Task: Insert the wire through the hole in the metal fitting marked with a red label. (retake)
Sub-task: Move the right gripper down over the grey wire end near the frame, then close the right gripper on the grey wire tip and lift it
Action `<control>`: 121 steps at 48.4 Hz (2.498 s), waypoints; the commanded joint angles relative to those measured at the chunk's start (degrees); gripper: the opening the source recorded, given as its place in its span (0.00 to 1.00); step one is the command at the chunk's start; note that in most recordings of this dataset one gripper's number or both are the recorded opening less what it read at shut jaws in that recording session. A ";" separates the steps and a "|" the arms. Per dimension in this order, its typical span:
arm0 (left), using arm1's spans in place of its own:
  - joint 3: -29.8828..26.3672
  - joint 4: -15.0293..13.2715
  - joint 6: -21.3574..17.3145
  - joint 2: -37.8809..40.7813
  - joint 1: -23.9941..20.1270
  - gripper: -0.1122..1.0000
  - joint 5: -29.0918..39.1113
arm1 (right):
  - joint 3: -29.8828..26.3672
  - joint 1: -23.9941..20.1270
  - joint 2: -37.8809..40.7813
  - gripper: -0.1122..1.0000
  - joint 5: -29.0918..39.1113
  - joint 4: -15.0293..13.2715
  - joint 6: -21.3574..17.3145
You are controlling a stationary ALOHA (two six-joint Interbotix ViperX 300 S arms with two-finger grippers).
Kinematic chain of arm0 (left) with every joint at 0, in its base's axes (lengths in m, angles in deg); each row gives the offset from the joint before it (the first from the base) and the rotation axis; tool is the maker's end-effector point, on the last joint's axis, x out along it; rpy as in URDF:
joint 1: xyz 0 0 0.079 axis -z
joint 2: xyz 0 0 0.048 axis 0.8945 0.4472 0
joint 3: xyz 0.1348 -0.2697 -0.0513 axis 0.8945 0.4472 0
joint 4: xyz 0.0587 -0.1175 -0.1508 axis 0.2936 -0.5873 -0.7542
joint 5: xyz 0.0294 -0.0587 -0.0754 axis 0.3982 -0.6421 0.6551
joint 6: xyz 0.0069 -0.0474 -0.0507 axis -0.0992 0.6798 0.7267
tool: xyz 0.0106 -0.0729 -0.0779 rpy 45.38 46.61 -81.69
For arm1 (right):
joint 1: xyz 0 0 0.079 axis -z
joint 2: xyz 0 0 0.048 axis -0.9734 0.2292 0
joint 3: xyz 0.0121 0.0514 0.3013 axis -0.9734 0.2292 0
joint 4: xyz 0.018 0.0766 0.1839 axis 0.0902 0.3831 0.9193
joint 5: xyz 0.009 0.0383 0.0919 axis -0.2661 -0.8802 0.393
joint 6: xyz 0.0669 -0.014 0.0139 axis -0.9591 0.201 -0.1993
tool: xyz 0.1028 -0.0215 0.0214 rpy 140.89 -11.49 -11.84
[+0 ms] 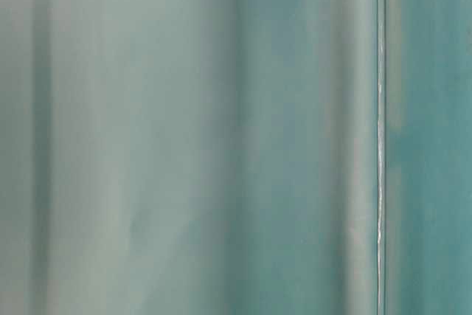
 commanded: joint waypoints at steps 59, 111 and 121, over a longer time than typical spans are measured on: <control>-8.17 -0.18 0.18 34.89 -3.52 0.80 -6.24 | -16.26 -0.35 39.99 0.70 2.64 -0.26 -0.44; -10.99 -0.18 -0.09 40.08 -4.39 0.80 -6.24 | -18.54 -1.76 45.88 0.70 0.09 -0.26 -0.53; -10.90 -0.18 -0.09 40.08 -4.39 0.80 -6.24 | -18.63 -1.76 46.05 0.69 0.18 -0.26 -0.53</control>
